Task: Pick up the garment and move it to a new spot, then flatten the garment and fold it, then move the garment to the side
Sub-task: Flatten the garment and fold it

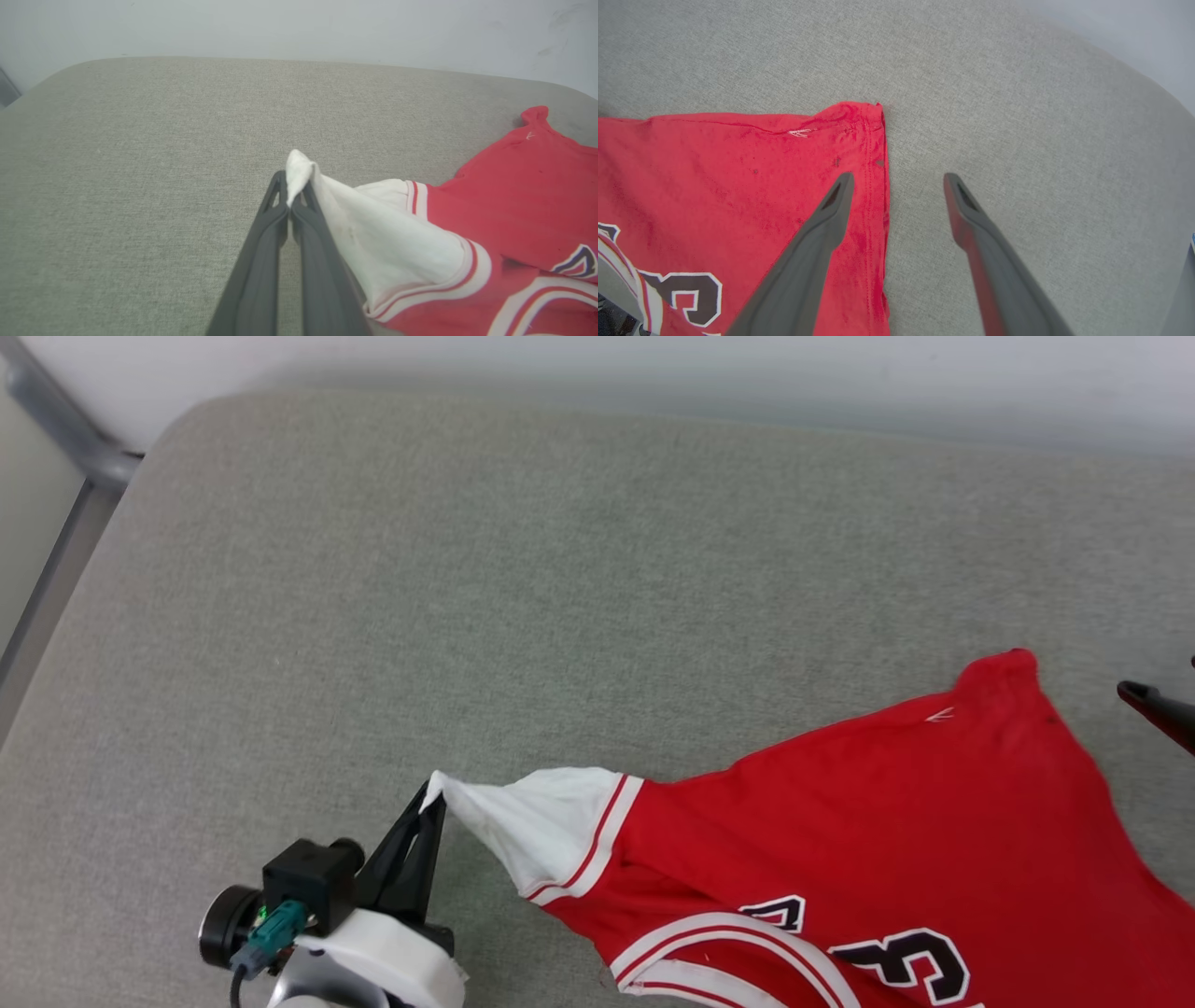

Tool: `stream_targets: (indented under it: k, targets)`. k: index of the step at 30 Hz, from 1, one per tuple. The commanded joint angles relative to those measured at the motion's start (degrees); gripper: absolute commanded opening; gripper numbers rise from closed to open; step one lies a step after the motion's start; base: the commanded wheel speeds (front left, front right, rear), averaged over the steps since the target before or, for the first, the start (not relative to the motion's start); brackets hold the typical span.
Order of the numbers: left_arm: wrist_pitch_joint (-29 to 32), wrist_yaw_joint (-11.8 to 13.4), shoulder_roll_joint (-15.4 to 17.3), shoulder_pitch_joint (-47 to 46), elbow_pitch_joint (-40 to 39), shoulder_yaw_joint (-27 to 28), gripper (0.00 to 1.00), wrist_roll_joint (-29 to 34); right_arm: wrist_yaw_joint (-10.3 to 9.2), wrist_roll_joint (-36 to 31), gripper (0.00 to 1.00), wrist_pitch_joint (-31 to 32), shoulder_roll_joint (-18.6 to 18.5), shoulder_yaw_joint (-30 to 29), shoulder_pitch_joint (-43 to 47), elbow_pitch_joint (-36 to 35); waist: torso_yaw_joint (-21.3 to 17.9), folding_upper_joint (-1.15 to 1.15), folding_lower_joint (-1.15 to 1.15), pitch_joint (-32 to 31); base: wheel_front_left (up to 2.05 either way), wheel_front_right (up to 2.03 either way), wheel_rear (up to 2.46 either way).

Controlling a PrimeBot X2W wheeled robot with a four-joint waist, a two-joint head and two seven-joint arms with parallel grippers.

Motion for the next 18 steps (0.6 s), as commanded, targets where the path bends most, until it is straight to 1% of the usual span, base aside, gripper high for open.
stream_targets:
  k: [1, 5, 10, 15, 18]
  targets:
    - [-0.2, -0.2, -0.4, -0.8, 0.2, 0.0, 0.00, 0.5, -0.03, -0.4, 1.00, 0.3, 0.2, 0.4, -1.1, 0.4, 1.1, 0.00, 0.00, 1.3, 0.00, 0.00, 0.00]
    - [-0.3, -1.1, -2.0, -2.7, 0.9, -0.5, 0.00, 1.2, -0.03, -2.7, 1.00, 3.1, 0.5, 5.4, -7.1, 4.9, 2.7, 0.00, 0.00, 3.9, 0.00, 0.00, 0.00]
    - [-0.4, -2.5, -4.3, -5.4, 2.2, -0.9, 0.00, 2.4, -0.03, -4.7, 1.00, 3.5, 1.8, 9.8, -12.4, 11.2, 4.5, 0.00, 0.00, 6.9, 0.00, 0.00, 0.00]
    - [-0.4, -3.8, -6.1, -7.4, 3.6, -1.0, 0.00, 3.4, -0.03, -5.8, 1.00, 1.1, 2.9, 13.5, -14.1, 17.5, 5.6, 0.00, 0.00, 8.6, 0.00, 0.00, 0.00]
    - [-0.5, -4.5, -7.1, -8.1, 4.6, -0.8, 0.00, 3.9, -0.02, -5.4, 1.00, 0.7, 3.2, 17.3, -12.5, 21.3, 5.8, 0.00, 0.00, 8.8, 0.00, 0.00, 0.00]
